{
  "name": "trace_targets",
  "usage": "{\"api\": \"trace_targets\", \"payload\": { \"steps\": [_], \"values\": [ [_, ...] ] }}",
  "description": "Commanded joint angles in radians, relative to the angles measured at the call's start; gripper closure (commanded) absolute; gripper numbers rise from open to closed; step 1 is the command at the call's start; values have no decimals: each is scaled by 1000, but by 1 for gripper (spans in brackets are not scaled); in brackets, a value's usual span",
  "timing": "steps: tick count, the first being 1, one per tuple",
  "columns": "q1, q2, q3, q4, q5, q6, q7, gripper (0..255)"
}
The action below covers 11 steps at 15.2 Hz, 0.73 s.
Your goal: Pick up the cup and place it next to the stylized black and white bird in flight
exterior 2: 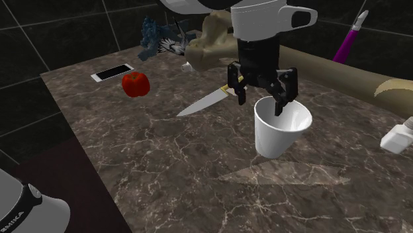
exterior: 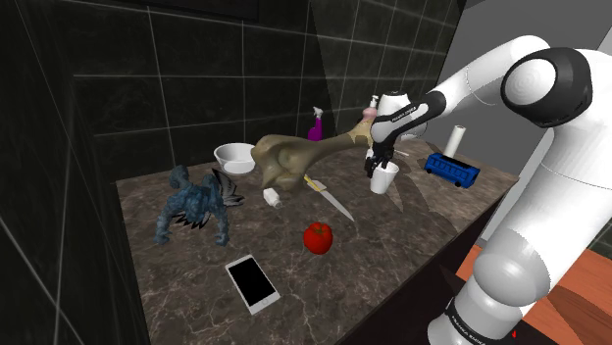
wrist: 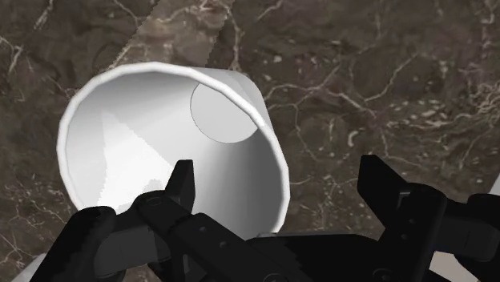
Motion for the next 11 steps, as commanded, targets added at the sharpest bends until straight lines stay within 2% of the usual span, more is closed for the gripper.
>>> {"api": "trace_targets", "payload": {
  "steps": [1, 8, 9, 11],
  "values": [
    [-2, 19, -1, -2, 3, 21, -1, 0],
    [-2, 19, -1, -2, 3, 21, -1, 0],
    [-2, 19, -1, -2, 3, 21, -1, 255],
    [-2, 19, -1, -2, 3, 21, -1, 255]
  ]
}}
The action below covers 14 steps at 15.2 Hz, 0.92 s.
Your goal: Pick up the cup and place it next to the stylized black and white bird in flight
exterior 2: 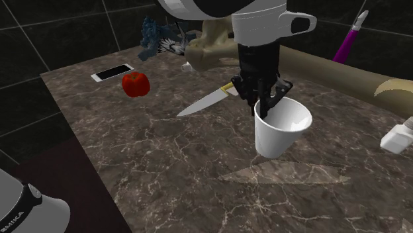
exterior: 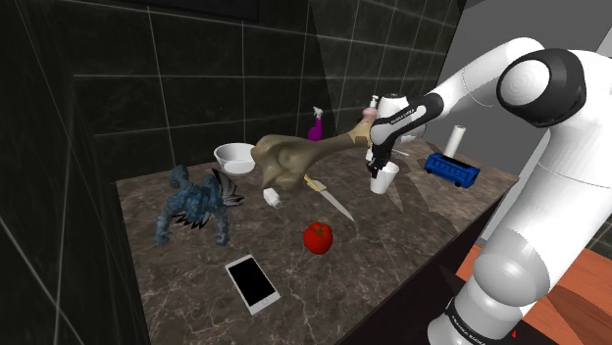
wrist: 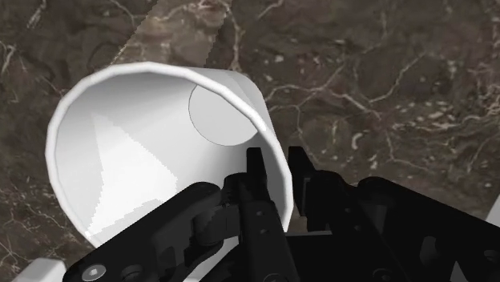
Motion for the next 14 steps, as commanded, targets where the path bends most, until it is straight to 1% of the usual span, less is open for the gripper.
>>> {"api": "trace_targets", "payload": {
  "steps": [1, 7, 14],
  "values": [
    [0, 0, 0, 0, 0, 0, 0, 255],
    [0, 0, 0, 0, 0, 0, 0, 255],
    [4, -54, 3, 40, -1, -92, -10, 255]
  ]
}}
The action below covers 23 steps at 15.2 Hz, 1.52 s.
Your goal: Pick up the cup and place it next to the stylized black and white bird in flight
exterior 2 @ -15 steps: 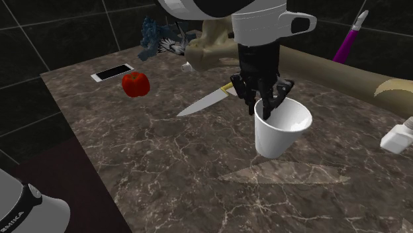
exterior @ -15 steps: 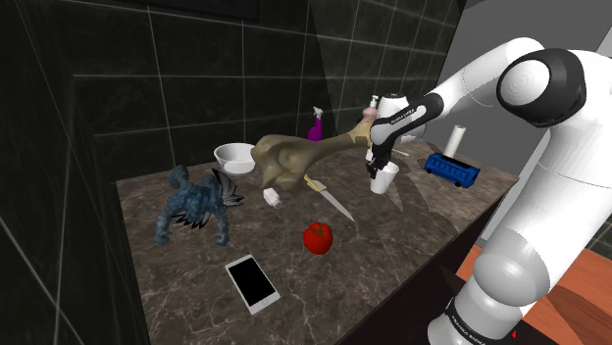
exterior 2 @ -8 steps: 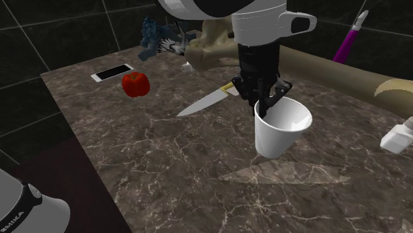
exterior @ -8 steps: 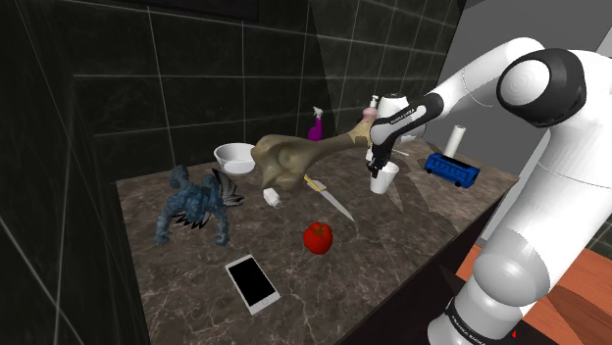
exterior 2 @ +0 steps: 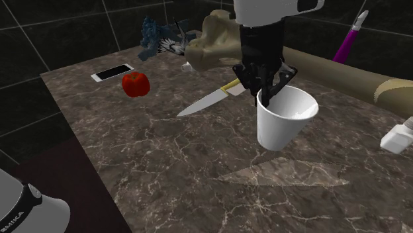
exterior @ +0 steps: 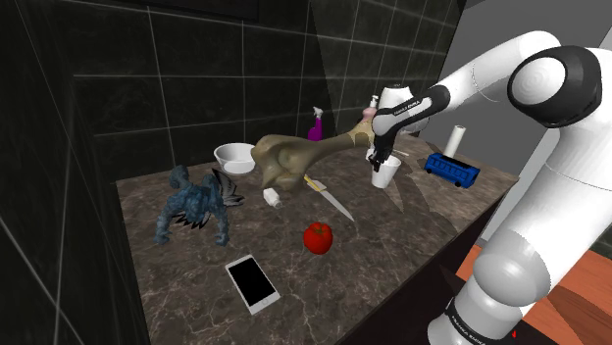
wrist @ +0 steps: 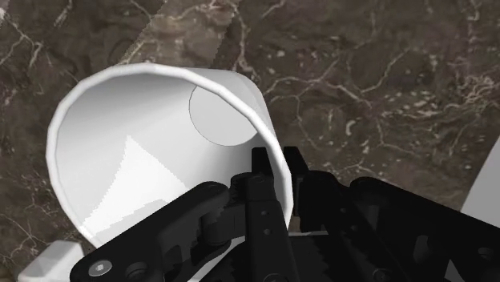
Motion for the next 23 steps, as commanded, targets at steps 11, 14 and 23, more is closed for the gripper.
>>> {"api": "trace_targets", "payload": {
  "steps": [11, 14, 23],
  "values": [
    [5, -71, 6, 92, 4, -161, -21, 255],
    [7, -84, 8, 119, 5, -200, -26, 255],
    [11, -111, 14, 212, 11, -318, -43, 255]
  ]
}}
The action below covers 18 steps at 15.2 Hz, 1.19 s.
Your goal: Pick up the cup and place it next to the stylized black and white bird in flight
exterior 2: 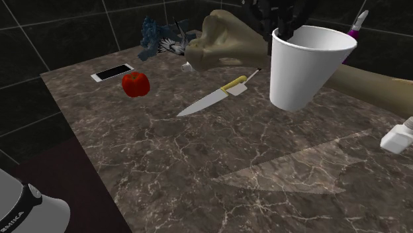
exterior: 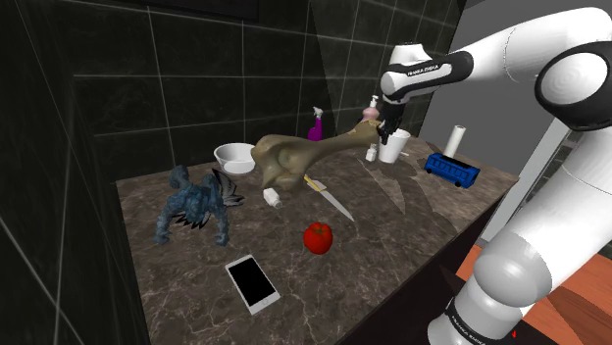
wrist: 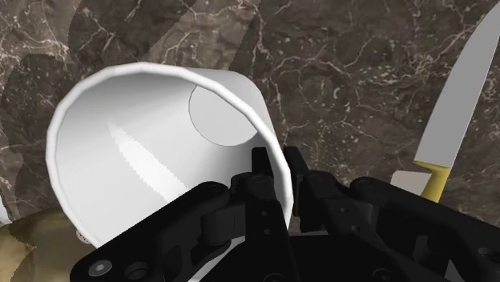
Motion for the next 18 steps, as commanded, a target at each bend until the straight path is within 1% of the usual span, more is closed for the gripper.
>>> {"api": "trace_targets", "payload": {
  "steps": [1, 16, 18],
  "values": [
    [1, -5, 1, 21, 1, -25, -4, 255],
    [6, -6, 7, 217, 15, -221, -37, 255],
    [27, -24, 36, 199, 8, -230, 14, 255]
  ]
}}
